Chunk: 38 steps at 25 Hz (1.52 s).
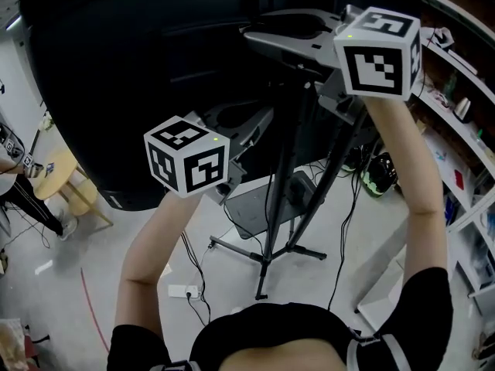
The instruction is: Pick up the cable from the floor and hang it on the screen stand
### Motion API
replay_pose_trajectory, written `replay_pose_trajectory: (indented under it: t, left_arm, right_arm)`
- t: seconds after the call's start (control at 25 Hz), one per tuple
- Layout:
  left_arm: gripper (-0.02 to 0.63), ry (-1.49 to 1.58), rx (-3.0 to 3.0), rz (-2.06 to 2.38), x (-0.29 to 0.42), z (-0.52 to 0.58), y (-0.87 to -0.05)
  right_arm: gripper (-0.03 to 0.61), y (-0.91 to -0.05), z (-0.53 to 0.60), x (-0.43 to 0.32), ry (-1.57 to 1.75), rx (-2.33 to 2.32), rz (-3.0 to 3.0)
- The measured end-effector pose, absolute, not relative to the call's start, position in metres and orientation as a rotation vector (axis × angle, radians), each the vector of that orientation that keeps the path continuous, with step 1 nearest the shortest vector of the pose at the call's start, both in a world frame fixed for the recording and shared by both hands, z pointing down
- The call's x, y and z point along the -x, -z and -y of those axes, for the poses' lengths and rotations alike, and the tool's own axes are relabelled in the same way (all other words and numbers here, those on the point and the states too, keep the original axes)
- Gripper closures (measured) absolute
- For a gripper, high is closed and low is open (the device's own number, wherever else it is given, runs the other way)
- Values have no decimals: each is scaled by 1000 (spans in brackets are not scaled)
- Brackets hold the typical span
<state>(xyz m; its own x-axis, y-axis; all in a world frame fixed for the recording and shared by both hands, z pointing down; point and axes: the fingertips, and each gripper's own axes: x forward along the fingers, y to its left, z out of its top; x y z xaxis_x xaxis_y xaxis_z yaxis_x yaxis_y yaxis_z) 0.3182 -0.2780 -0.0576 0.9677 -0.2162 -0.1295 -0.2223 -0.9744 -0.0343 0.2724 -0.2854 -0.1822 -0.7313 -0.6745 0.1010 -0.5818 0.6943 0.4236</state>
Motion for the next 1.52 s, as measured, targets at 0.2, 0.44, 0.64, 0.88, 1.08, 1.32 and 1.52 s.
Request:
replay_pose_trajectory:
  t: [0.2, 0.44, 0.64, 0.88, 1.08, 1.32, 1.52]
  left_arm:
    - [607, -222, 3032, -265, -327, 275, 92]
    - [607, -260, 2995, -256, -330, 282, 116]
    - [607, -279, 2989, -260, -328, 288, 121]
    - [607, -284, 2970, -242, -332, 290, 133]
    - [607, -303, 2968, -212, -334, 291, 143]
    - [607, -300, 2979, -214, -332, 298, 148]
    - [607, -298, 3010, -181, -337, 299, 155]
  right_arm:
    - [431, 217, 283, -274, 594, -993, 2643]
    - [431, 244, 286, -274, 636, -1008, 2585]
    - [431, 261, 294, -269, 610, -993, 2608]
    - [431, 273, 313, -273, 610, -1041, 2576]
    - [431, 287, 330, -286, 609, -1101, 2581]
    - [431, 306, 346, -301, 627, -1193, 2546]
    - [431, 326, 344, -327, 647, -1274, 2543]
